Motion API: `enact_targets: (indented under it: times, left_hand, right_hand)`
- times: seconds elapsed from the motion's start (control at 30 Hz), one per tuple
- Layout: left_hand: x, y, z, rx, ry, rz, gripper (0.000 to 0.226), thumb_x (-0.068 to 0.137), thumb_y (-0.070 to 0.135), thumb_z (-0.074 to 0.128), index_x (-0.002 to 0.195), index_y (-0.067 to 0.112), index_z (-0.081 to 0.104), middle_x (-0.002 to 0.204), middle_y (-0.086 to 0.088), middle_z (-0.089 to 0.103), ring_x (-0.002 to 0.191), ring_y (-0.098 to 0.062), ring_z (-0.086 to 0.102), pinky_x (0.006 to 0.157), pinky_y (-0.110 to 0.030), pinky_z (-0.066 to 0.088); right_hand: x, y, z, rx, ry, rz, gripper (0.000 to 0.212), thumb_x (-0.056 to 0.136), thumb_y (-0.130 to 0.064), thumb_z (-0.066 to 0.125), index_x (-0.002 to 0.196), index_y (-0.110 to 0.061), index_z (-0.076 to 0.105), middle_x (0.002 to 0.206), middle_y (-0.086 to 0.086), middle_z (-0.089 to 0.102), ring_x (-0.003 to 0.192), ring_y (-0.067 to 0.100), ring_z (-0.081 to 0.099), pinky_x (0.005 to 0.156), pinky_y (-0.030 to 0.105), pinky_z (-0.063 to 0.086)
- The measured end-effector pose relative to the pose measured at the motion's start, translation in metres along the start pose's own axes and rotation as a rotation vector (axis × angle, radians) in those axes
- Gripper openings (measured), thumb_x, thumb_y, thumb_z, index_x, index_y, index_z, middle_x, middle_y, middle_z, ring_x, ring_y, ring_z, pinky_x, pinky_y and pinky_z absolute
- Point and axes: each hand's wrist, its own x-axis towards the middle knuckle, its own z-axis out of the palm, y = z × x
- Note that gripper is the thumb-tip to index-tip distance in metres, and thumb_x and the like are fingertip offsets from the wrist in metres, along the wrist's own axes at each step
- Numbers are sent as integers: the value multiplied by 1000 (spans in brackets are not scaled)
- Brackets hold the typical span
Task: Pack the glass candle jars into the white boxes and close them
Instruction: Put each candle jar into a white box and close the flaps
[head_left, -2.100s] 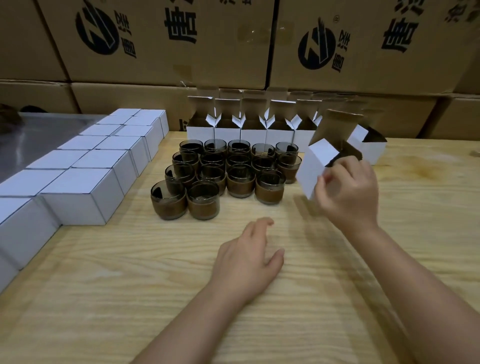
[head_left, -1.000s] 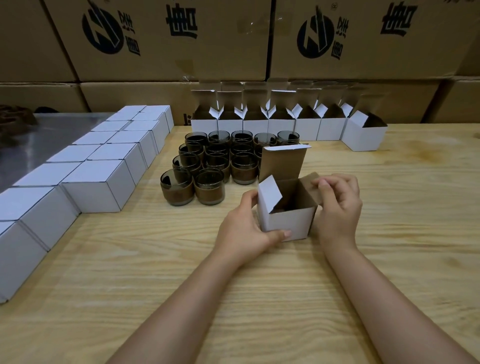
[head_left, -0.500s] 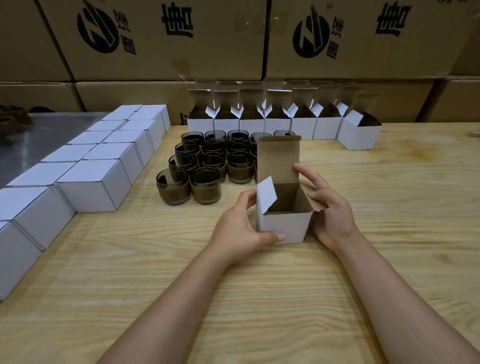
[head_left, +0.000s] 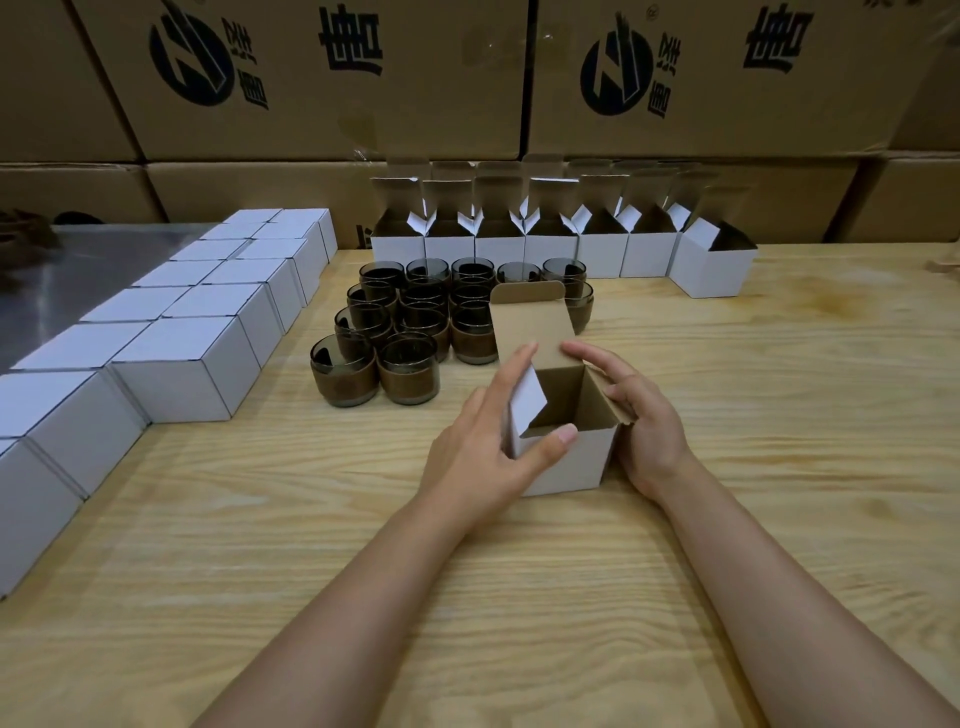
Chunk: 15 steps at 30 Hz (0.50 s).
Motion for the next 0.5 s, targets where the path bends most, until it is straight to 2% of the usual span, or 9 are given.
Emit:
enact_targets:
  times: [0.1,0.2,0.27,0.37,0.43,0.5]
  left_hand:
    - [1,-2,1,-25,9,14,67,69,77,40,130,65,18,132,15,46,78,-1,48,74,-32,43]
    - [0,-2,2,-127,23,19,62,71,71,43,125,58,14,116,6,51,69,-3,52,63,-31,43]
    - [-1,-4,2,-288,68,-5,58,74,64,49,119,53,15,105,7,54,72,-3,61,61,-36,49]
    - [-1,-9,0,-397,105,-50,51,77,47,60,112,41,23,94,13,52,72,6,59,63,-36,50]
    - [0,-10,-1,-414,99,-99,54,72,53,62,111,42,26,97,10,56,77,5,61,68,-35,54]
    - [-1,-11,-1,-428,97,-123,61,69,60,62,116,38,31,105,12,60,88,4,62,75,-27,56]
  right_hand:
    - [-1,1,0,-32,-9,-2,53,71,-17,36,114,-20,67,126,13,61,118,29,53,93,35,43]
    - [-2,1,0,-56,-24,-4,52,72,-19,36,113,-24,67,123,11,62,116,32,55,91,41,45]
    - [-1,2,0,-60,-17,2,51,72,-20,37,112,-29,68,121,10,63,115,34,54,94,48,43]
    - [0,2,-2,-53,0,0,51,72,-20,38,112,-28,68,113,9,67,106,30,59,88,43,45]
    - [-1,2,-2,-36,22,-10,52,71,-18,37,114,-25,67,109,9,68,101,26,62,85,39,47]
    - [-2,1,-2,-50,45,-33,53,72,-17,36,115,-23,66,110,8,68,102,23,63,83,34,49]
